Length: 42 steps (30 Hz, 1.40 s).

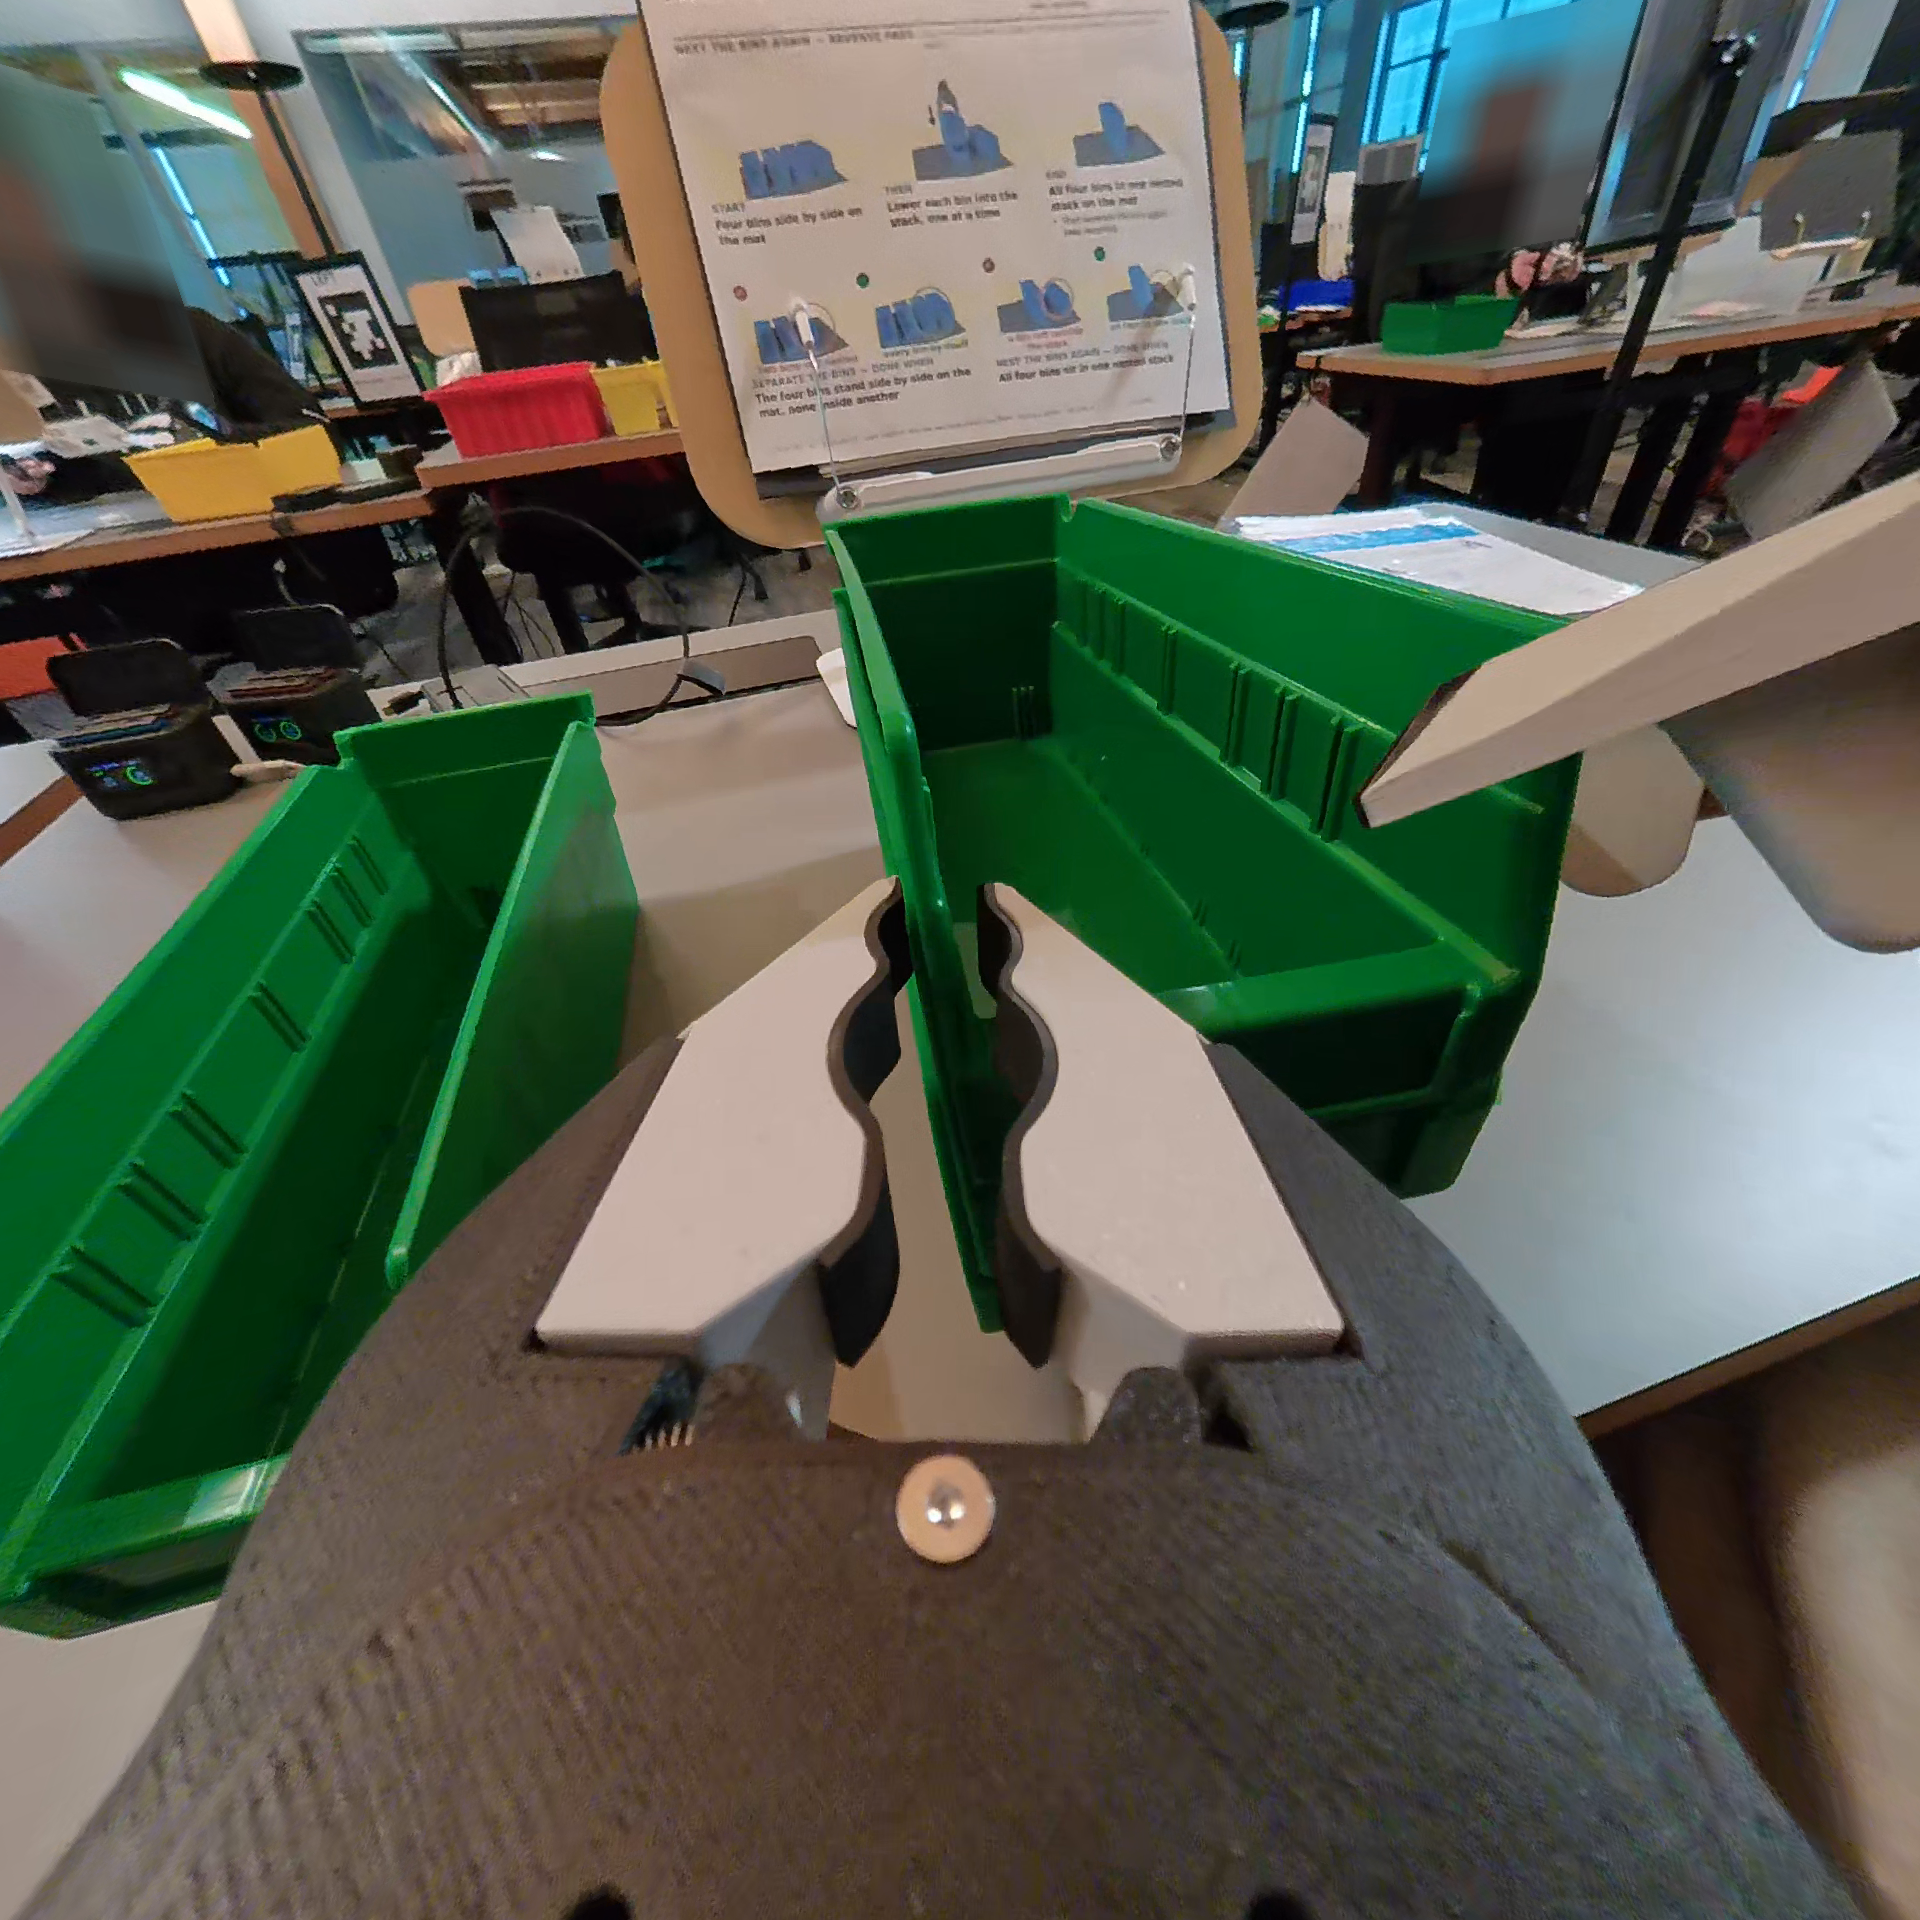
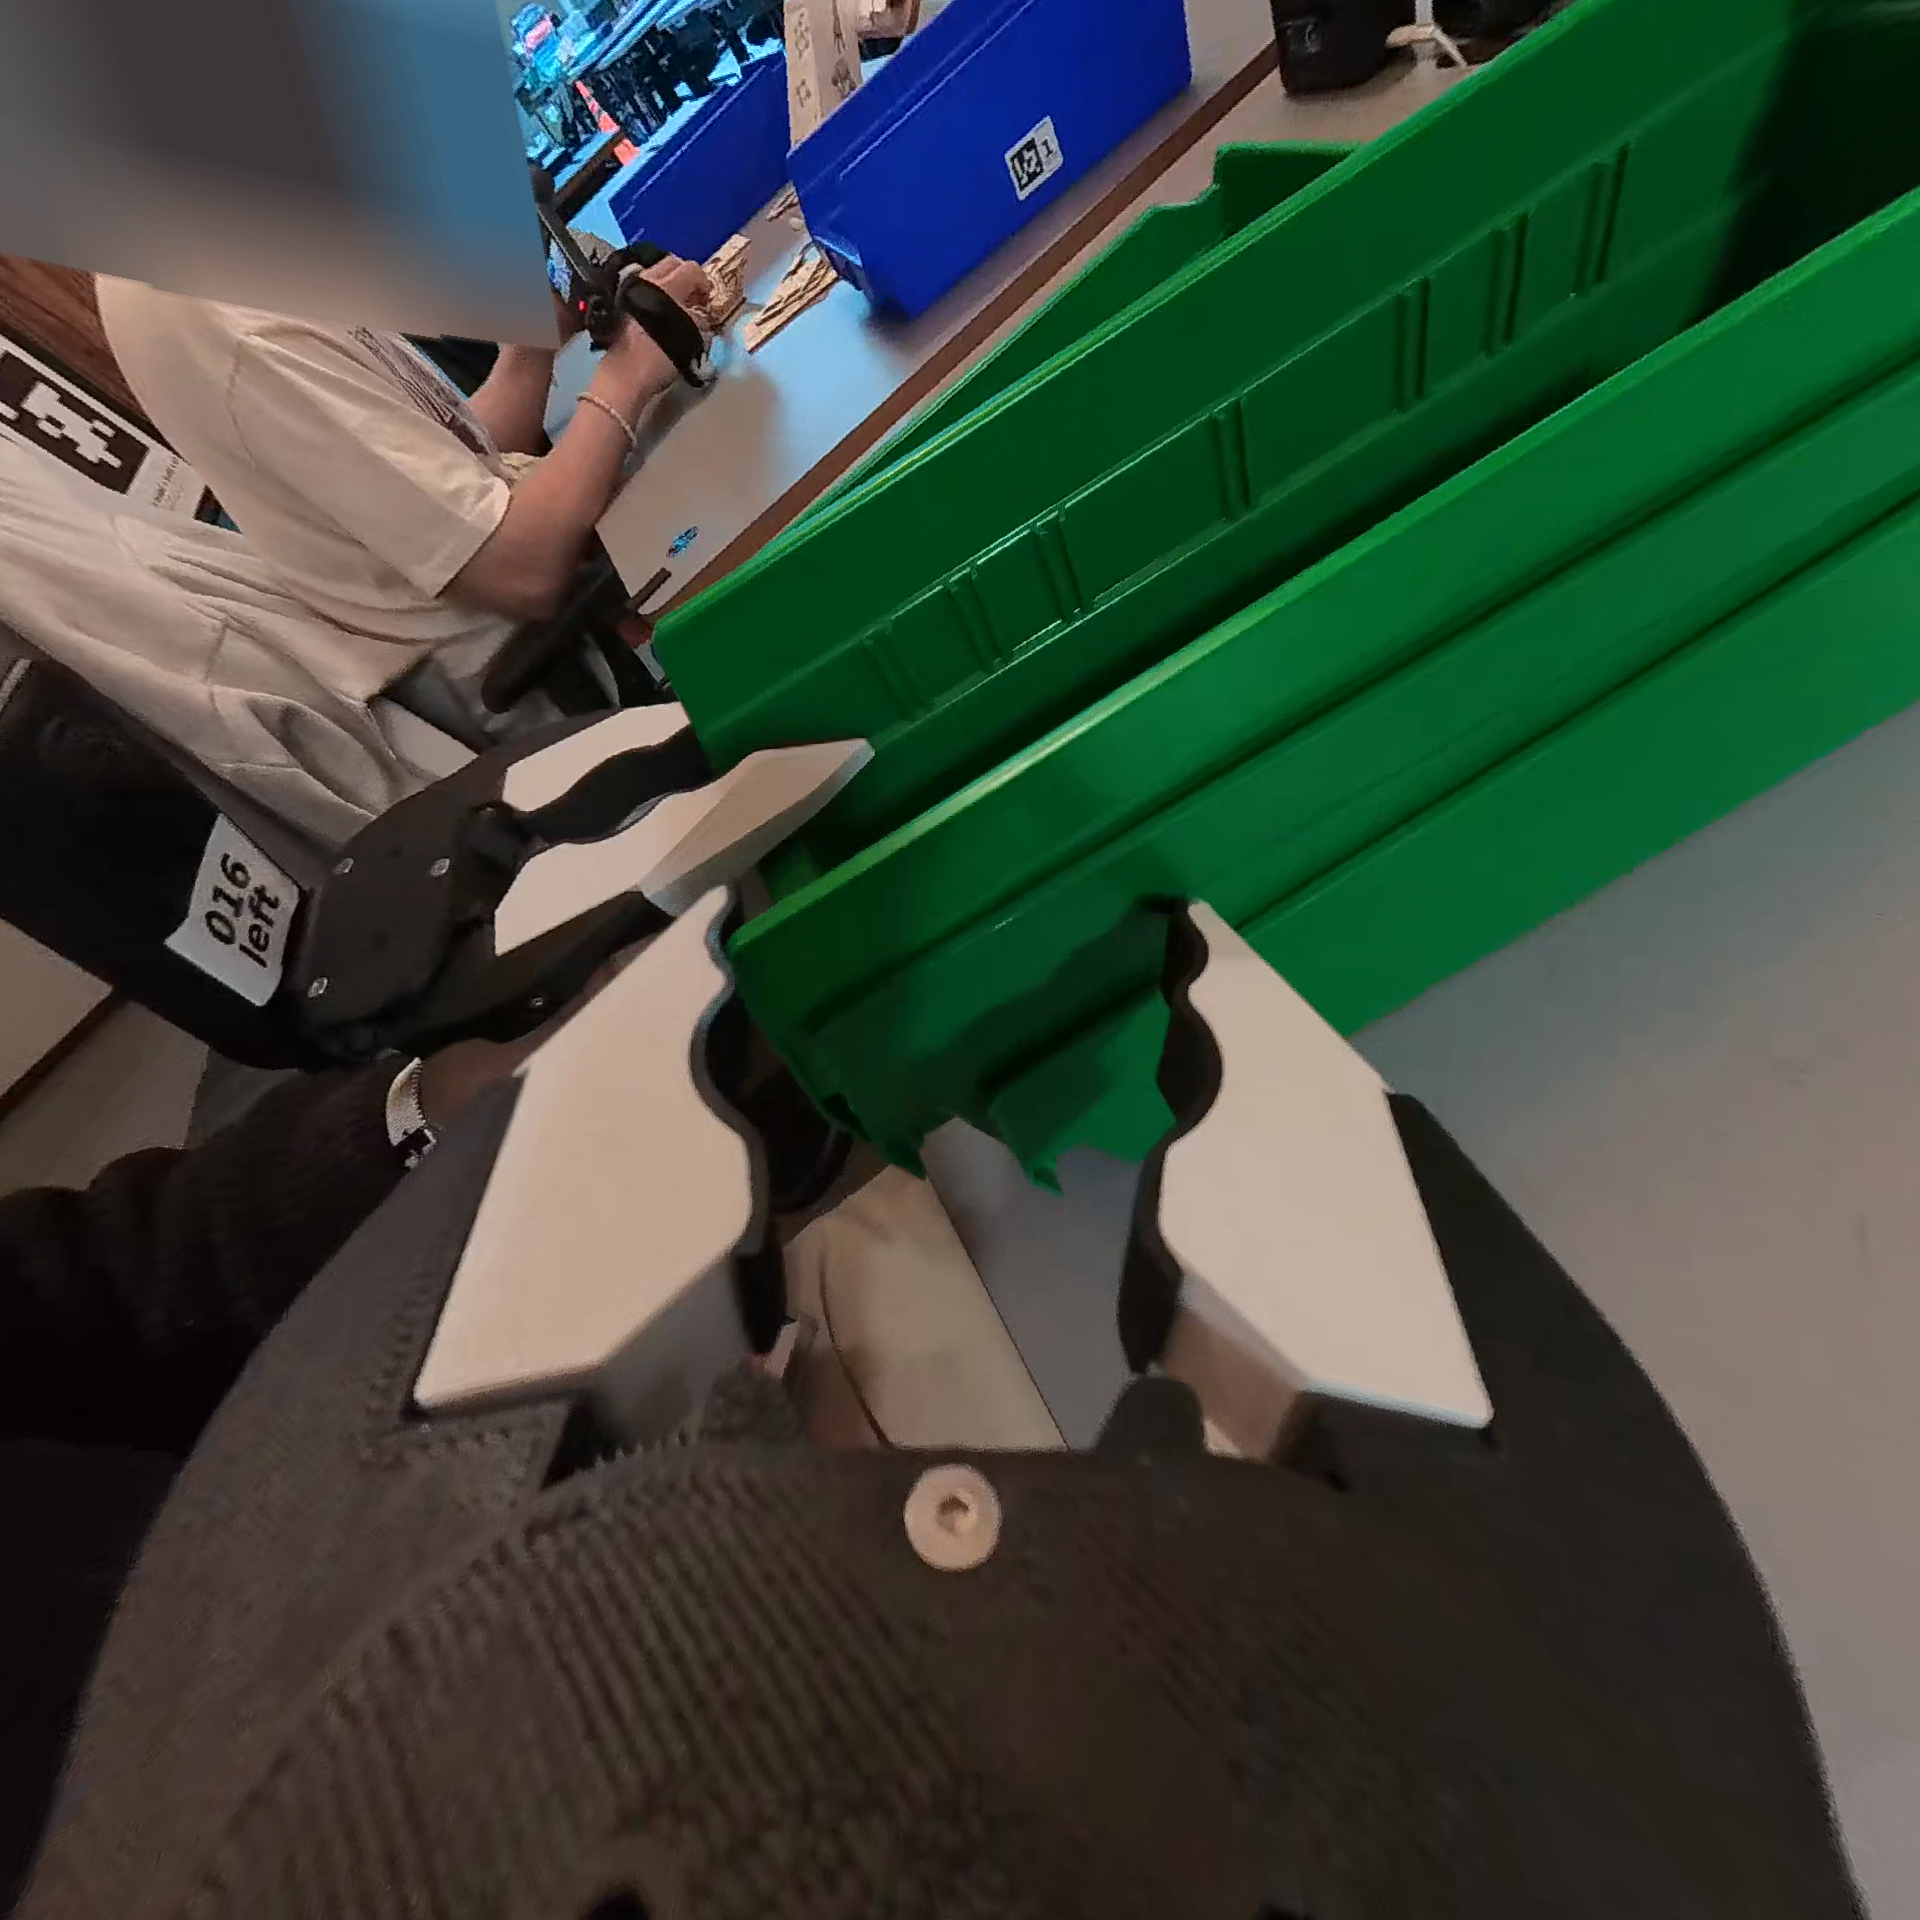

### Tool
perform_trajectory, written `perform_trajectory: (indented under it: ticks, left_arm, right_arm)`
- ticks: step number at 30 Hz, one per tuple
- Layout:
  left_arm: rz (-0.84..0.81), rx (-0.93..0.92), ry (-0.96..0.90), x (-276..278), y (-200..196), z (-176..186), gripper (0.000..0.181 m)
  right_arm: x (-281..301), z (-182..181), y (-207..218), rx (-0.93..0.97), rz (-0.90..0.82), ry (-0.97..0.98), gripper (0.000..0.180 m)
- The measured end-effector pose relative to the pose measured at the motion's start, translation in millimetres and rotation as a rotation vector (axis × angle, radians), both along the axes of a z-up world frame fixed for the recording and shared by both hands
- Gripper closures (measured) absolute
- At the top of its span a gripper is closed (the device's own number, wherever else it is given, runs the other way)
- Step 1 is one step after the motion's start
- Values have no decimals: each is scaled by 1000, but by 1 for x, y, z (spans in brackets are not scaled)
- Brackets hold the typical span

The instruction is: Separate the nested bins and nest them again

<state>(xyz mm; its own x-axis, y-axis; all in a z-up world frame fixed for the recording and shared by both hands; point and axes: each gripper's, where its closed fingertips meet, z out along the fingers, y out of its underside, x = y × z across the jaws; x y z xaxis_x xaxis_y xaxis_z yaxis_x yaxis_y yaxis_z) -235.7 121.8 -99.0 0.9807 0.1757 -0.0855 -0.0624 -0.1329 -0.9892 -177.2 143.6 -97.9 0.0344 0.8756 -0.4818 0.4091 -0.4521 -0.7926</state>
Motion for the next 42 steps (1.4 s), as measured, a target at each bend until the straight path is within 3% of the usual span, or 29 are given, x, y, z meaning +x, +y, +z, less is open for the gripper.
perform_trajectory:
  ticks: [4, 7, 9, 17, 30, 42]
  left_arm:
    - [18, 34, 45, 0, -3, 8, 175]
    - [18, 76, 61, 1, -5, 16, 174]
    - [23, 86, 63, 4, -7, 19, 174]
    - [-33, 165, 9, 18, -13, 25, 171]
    - [-2, 254, 149, 29, -21, 45, 170]
    - [-8, 268, 151, 29, -19, 44, 168]
  right_arm:
    - [2, 1, -4, 67, 13, 0, 105]
    - [5, 8, -1, 270, -7, -2, 124]
    - [6, 6, -1, 346, -5, -50, 126]
    - [12, 24, 6, 309, -49, 40, 133]
    - [20, 52, 2, 532, -66, 170, 138]
    - [18, 52, 6, 529, -76, 198, 140]
